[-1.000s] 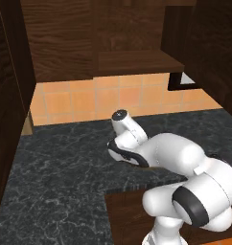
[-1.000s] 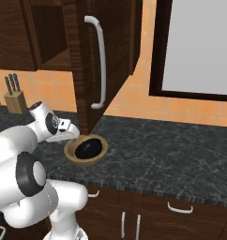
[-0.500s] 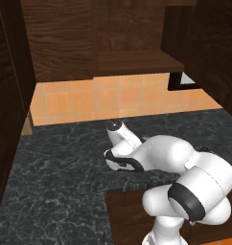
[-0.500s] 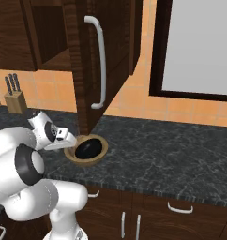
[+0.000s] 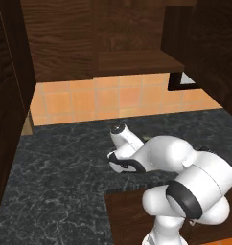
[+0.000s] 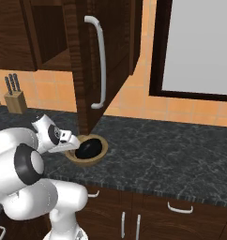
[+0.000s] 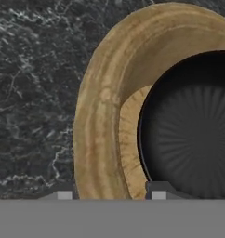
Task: Pick up the bowls on the counter and stack them on top of one another in the open cabinet. Place the smaller bowl on top of the larger bowl.
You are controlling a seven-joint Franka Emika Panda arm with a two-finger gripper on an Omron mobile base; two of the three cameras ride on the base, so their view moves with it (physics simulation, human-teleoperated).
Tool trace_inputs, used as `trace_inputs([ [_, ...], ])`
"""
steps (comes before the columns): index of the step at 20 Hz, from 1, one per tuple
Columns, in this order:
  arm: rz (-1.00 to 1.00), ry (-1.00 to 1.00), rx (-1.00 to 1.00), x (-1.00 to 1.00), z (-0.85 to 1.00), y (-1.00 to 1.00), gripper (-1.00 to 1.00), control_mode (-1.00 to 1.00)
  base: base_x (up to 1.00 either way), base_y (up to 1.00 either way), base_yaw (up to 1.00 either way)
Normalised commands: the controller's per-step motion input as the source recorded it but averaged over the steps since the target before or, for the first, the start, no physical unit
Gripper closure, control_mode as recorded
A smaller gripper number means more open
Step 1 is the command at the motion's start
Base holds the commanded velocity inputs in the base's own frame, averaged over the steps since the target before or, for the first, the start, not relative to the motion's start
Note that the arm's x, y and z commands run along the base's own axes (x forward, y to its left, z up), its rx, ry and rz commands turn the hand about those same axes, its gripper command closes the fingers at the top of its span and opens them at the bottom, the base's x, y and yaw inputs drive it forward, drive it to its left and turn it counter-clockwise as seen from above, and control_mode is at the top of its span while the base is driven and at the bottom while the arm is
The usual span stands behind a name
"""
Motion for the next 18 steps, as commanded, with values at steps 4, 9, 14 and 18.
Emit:
trace_inputs([
  [4, 0.03, -0.14, 0.00, -0.17, 0.26, 0.00, 1.00, -1.00, 0.00, 0.00, 0.00],
  [9, 0.07, -0.43, -0.05, -0.53, 0.96, 0.00, 1.00, -1.00, 0.00, 0.00, 0.00],
  [14, 0.09, -0.57, -0.08, -0.71, 1.00, 0.00, 1.00, -1.00, 0.00, 0.00, 0.00],
  [18, 0.10, -0.46, -0.08, -0.55, 1.00, 0.00, 1.00, -1.00, 0.00, 0.00, 0.00],
])
